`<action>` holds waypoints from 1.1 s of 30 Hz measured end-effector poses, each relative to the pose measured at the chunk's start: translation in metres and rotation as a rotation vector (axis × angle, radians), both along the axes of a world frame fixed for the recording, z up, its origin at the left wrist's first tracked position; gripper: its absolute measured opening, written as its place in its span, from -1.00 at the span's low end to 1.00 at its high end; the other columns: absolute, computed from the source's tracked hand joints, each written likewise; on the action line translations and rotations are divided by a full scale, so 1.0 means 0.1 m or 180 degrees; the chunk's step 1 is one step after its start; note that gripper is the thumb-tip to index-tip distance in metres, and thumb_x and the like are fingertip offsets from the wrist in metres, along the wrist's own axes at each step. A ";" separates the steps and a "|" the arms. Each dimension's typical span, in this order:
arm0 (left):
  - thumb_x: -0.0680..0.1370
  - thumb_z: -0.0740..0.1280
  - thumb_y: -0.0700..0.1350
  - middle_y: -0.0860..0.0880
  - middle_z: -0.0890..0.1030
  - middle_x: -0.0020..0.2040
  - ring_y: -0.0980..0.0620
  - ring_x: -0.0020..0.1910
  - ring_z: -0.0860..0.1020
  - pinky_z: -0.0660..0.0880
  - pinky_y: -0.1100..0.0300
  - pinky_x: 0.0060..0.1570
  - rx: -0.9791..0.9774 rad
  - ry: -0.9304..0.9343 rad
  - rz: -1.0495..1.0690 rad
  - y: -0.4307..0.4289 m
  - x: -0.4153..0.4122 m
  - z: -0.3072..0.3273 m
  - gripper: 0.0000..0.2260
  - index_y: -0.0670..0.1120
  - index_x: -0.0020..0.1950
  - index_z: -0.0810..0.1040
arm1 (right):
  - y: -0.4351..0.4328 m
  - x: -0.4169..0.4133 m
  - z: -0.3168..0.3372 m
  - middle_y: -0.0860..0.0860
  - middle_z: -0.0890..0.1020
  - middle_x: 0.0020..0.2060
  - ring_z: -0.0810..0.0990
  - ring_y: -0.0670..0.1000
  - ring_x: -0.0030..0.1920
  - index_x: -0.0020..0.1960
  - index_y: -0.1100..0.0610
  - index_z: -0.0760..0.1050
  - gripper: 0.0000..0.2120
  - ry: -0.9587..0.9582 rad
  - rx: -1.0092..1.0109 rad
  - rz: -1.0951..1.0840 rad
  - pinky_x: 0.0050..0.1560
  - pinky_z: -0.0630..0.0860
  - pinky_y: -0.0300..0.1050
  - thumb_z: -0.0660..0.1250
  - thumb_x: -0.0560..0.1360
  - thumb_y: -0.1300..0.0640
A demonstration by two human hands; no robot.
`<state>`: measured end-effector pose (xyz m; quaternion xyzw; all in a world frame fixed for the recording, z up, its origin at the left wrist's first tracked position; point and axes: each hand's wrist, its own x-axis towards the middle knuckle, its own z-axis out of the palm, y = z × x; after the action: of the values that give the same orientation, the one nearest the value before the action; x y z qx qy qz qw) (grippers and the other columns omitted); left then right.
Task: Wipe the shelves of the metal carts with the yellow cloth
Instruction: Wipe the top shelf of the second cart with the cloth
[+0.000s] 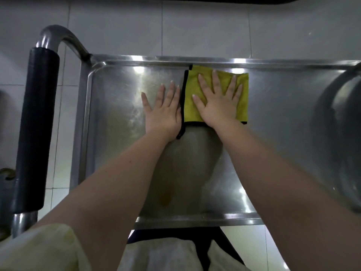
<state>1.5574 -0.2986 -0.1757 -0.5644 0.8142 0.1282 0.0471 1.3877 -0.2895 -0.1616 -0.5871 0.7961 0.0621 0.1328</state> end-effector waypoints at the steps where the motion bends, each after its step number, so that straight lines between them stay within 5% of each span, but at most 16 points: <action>1: 0.65 -0.19 0.08 0.09 -0.19 0.61 0.02 0.58 -0.21 -0.26 -0.37 0.42 0.0005 -0.0008 -0.0006 0.01 0.01 0.00 -0.49 0.06 0.60 -0.19 | 0.19 0.03 0.00 -0.08 -0.14 0.59 -0.26 0.38 0.51 0.56 -0.29 -0.15 -0.37 -0.0034 -0.0011 0.0083 0.46 -0.30 0.36 -0.17 0.53 -0.40; 11: 0.65 -0.18 0.10 0.10 -0.20 0.61 0.00 0.58 -0.22 -0.28 -0.34 0.43 0.0057 0.0018 -0.0014 0.09 0.08 0.02 -0.49 0.10 0.60 -0.22 | 2.66 0.50 0.06 -0.03 0.07 0.59 -0.08 0.41 0.52 0.56 -0.23 0.09 -0.40 -0.0260 0.0207 0.0935 0.40 0.03 0.48 0.01 0.56 -0.36; 23: 0.61 -0.18 0.03 0.10 -0.12 0.61 0.05 0.58 -0.17 -0.28 -0.25 0.47 0.0026 0.0104 0.0040 0.08 0.10 0.02 -0.47 0.06 0.61 -0.10 | 0.21 0.18 -0.02 -0.13 -0.10 0.59 -0.27 0.38 0.52 0.54 -0.33 -0.15 -0.42 0.0011 -0.0130 0.0323 0.45 -0.28 0.39 -0.17 0.54 -0.39; 33: 0.68 -0.11 0.08 0.03 -0.10 0.62 -0.07 0.58 -0.16 -0.26 -0.18 0.50 0.0077 0.0022 0.0334 -0.11 0.88 0.12 -0.53 0.16 0.60 -0.09 | 0.09 0.14 0.00 -0.11 -0.17 0.59 -0.33 0.34 0.51 0.54 -0.30 -0.23 -0.38 -0.0006 -0.0099 0.0285 0.44 -0.30 0.39 -0.23 0.53 -0.42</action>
<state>1.6458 -0.3100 -0.1638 -0.6053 0.7820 0.1423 0.0442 1.4020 -0.2804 -0.1615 -0.6242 0.7698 0.0550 0.1215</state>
